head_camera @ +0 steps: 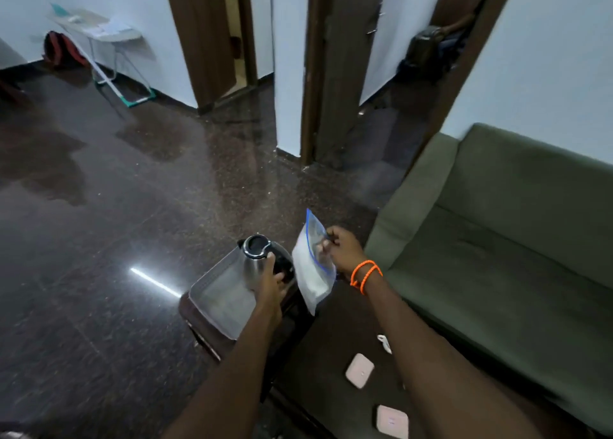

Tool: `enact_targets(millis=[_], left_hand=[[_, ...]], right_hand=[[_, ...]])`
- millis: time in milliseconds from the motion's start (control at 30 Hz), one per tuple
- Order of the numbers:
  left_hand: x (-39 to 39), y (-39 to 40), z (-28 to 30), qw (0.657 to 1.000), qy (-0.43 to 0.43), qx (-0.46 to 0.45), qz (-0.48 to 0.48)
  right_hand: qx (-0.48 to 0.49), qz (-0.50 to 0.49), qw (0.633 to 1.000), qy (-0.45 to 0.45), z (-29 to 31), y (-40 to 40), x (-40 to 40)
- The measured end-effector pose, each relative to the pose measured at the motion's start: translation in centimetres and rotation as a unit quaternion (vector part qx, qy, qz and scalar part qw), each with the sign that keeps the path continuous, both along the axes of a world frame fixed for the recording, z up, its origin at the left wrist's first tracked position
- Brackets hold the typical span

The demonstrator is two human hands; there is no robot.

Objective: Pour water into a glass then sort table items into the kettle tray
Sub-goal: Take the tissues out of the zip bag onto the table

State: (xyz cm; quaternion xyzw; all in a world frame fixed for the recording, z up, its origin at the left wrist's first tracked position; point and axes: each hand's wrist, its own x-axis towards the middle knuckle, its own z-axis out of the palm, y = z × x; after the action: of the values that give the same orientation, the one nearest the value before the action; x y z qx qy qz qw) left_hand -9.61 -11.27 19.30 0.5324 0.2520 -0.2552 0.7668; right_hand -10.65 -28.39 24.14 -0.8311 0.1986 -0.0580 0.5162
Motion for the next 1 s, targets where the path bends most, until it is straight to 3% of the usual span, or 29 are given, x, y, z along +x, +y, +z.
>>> enact_targets(millis=[133,233,333,467,567,700,800,1000], left_hand=[[-2.7,-3.6,0.8,0.992,0.050,-0.011,-0.115],[-5.0,-6.5,2.2,0.982,0.046,-0.106,-0.147],[-6.0,-8.8,2.4,0.970,0.030,-0.163,-0.180],[-5.8,-11.2,0.6,0.974,-0.017,-0.120,-0.192],[-6.0,-12.2,0.2,0.968,-0.028,-0.123,-0.216],[-6.9,-13.7,0.2,0.953,-0.026,-0.129,-0.273],[-7.3,-14.8,-0.5,0.943,-0.033,-0.126,-0.306],[-8.3,-16.0,-1.1,0.922,-0.026,-0.132,-0.364]], right_hand=[[0.080,0.009,0.997,0.001,3.7,-5.6,-4.1],[0.123,-0.004,0.992,0.027,5.5,-9.5,-7.1],[0.069,-0.090,0.993,0.041,5.5,-12.7,-9.8],[0.026,-0.204,0.979,-0.002,4.0,-15.6,-13.4],[0.056,-0.181,0.982,-0.023,3.9,-17.0,-16.5],[0.137,-0.122,0.982,0.052,4.0,-17.6,-19.5],[0.189,-0.129,0.973,0.023,4.1,-17.5,-20.7],[0.144,-0.198,0.970,-0.002,3.1,-18.0,-22.2]])
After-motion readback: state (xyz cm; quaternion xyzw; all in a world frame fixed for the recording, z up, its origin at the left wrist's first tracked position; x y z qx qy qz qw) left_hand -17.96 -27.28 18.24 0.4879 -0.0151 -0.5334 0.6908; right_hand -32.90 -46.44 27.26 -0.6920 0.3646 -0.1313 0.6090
